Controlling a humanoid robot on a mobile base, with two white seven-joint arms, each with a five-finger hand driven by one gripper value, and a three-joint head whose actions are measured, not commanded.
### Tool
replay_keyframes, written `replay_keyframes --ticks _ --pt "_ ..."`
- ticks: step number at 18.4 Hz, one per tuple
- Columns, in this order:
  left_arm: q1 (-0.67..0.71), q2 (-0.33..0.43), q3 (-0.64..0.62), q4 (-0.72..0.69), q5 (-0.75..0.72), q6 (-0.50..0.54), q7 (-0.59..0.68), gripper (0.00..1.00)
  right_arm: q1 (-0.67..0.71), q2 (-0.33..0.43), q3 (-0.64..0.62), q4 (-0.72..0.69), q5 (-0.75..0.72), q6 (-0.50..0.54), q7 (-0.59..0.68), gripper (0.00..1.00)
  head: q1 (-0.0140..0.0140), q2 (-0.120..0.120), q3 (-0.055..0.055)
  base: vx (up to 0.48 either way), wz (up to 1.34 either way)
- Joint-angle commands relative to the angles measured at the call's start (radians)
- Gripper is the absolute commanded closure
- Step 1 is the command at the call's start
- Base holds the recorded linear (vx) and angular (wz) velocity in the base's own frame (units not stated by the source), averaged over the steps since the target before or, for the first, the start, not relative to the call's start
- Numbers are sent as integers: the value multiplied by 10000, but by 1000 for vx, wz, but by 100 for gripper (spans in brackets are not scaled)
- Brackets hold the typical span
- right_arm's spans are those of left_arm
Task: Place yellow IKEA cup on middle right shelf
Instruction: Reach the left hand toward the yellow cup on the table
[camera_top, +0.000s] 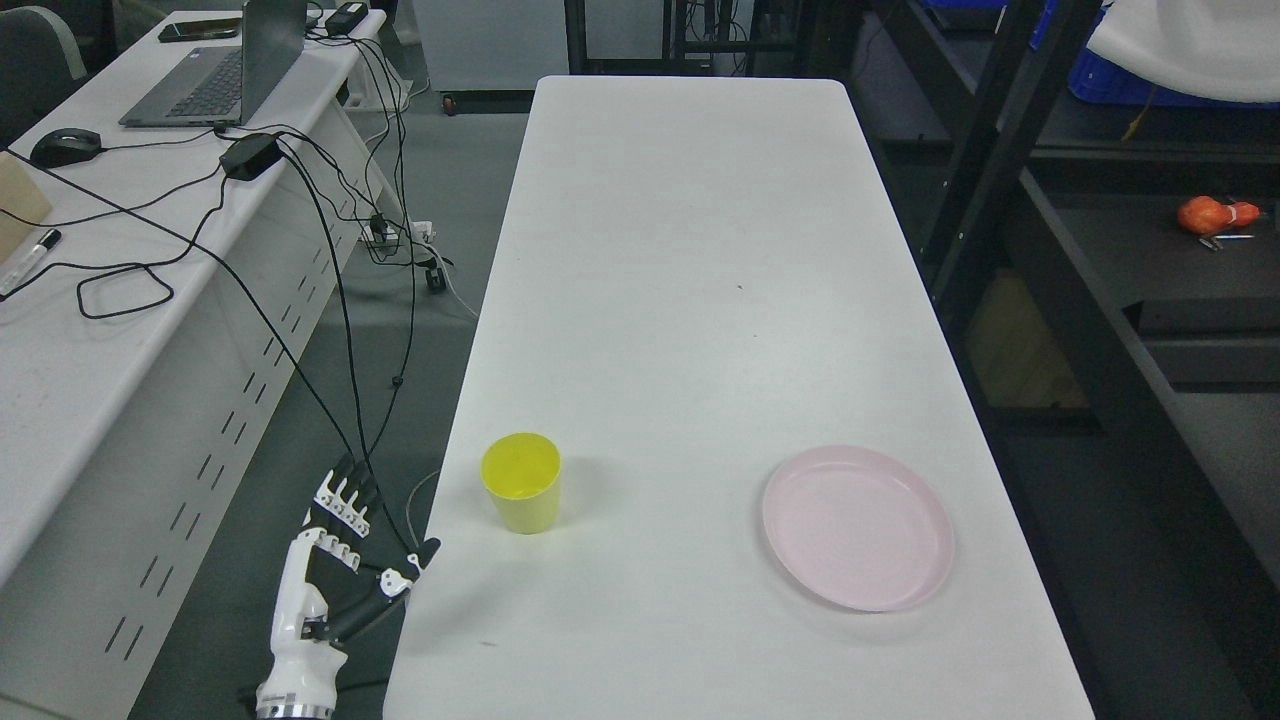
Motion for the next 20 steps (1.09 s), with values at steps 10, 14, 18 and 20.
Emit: replay_keyframes --ticks 10,14,18,20 --pt "-775 39 -45 191 1804 678 -70 5 138 -175 169 0 -245 5 -8 1 0 2 0 -25 1" --pt "-1189 39 109 605 1836 1139 -55 4 138 -175 169 0 -245 5 -8 1 0 1 0 0 0" --pt "-1665 39 32 622 1409 1356 -116 3 138 -175 169 0 -245 5 -8 1 0 2 0 0 0" --pt "-1972 39 47 637 307 1371 -100 3 138 -175 169 0 -245 5 -8 1 0 2 0 0 0"
